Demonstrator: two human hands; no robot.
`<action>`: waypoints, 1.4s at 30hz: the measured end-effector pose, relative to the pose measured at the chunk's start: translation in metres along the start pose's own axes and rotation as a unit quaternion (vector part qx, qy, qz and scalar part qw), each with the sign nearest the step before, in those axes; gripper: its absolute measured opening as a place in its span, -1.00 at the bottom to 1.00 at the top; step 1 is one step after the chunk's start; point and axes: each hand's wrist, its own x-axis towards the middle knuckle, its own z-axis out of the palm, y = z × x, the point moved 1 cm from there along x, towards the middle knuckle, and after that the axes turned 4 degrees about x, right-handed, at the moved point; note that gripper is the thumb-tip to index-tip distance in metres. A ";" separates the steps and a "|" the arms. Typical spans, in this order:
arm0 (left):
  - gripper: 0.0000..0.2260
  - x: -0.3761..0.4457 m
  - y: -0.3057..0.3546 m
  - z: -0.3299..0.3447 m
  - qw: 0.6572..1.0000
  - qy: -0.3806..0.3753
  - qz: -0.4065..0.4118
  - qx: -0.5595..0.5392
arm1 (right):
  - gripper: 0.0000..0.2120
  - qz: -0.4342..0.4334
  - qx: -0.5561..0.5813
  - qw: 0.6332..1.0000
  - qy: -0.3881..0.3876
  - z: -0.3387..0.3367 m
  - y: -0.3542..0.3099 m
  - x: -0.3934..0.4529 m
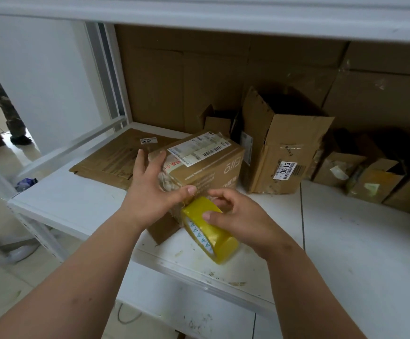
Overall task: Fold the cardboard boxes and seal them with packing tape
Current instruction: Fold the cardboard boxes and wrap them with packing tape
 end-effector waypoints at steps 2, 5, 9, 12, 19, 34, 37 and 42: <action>-0.18 -0.001 -0.002 -0.001 0.995 0.072 0.036 0.052 | -0.68 0.024 0.050 0.998 -0.030 0.002 0.007 -0.002; -0.32 0.000 -0.002 0.001 0.992 0.087 0.071 0.061 | -0.61 0.028 0.105 0.993 -0.046 0.009 0.015 -0.006; -0.45 0.003 -0.001 0.004 0.990 0.089 0.083 0.074 | -0.57 0.029 0.114 0.992 -0.050 0.016 0.022 -0.010; -0.48 0.005 -0.002 0.004 0.991 0.070 0.069 0.085 | -0.60 0.024 0.130 0.990 -0.054 0.017 0.030 -0.014; -0.50 0.006 0.000 0.002 0.992 0.070 0.065 0.076 | -0.55 0.007 0.114 0.990 -0.084 0.011 0.037 -0.022; -0.15 -0.042 0.009 0.012 0.962 0.049 -0.158 -0.217 | -0.72 0.003 0.110 0.989 -0.104 0.006 0.035 -0.020; -0.41 -0.062 0.013 0.025 0.923 0.007 -0.220 -0.315 | -0.67 0.005 0.121 0.987 -0.107 0.005 0.037 -0.020; -0.86 -0.070 0.018 0.027 0.924 -0.014 -0.233 -0.304 | -0.66 -0.005 0.135 0.981 -0.138 -0.018 0.043 -0.020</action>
